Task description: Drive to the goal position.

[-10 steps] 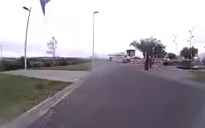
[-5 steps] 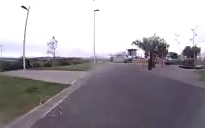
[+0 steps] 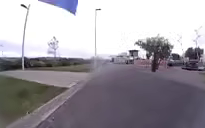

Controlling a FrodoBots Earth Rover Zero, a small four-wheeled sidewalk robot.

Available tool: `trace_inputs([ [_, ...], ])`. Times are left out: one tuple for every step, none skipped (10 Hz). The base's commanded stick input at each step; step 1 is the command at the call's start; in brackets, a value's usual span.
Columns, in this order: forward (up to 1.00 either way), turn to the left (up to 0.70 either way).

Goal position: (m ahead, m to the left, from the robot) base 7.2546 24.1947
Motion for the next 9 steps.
trace_inputs([
  [0.85,0.34],
  [0.85,0.0],
  [0.85,0.0],
  [0.85,0.0],
  [0.85,0.0],
  [0.85,0.0],
  [0.85,0.0],
  [0.85,0.0],
  [0.85,0.0],
])
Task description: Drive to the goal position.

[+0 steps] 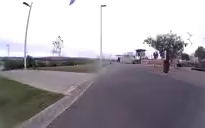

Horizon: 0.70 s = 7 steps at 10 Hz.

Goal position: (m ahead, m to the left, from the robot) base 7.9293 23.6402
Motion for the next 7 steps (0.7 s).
trace_inputs([
  [0.85,0.0],
  [0.85,0.0],
  [0.85,0.0],
  [0.85,0.0],
  [0.85,0.0],
  [0.85,0.07],
  [0.85,0.23],
])
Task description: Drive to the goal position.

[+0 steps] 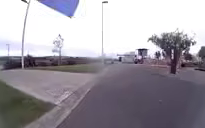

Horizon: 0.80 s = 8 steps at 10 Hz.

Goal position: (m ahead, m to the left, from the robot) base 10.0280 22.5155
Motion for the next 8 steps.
trace_inputs([
  [0.85,0.34],
  [0.85,0.34],
  [0.85,0.34],
  [0.85,0.34],
  [0.85,0.34],
  [0.85,0.34],
  [0.85,0.34],
  [0.85,0.34],
])
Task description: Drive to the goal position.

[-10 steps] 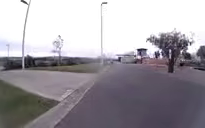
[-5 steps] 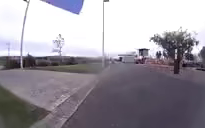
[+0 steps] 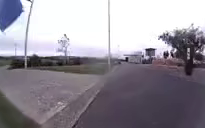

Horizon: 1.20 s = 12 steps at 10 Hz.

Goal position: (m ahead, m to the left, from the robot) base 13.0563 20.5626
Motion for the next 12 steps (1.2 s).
trace_inputs([
  [0.85,0.34],
  [0.85,0.34],
  [0.85,0.34],
  [0.85,0.34],
  [0.85,0.34],
  [0.85,0.34],
  [0.85,0.34],
  [0.85,0.34],
  [0.85,0.34],
  [0.85,0.34],
  [0.85,0.34],
  [0.85,0.34],
])
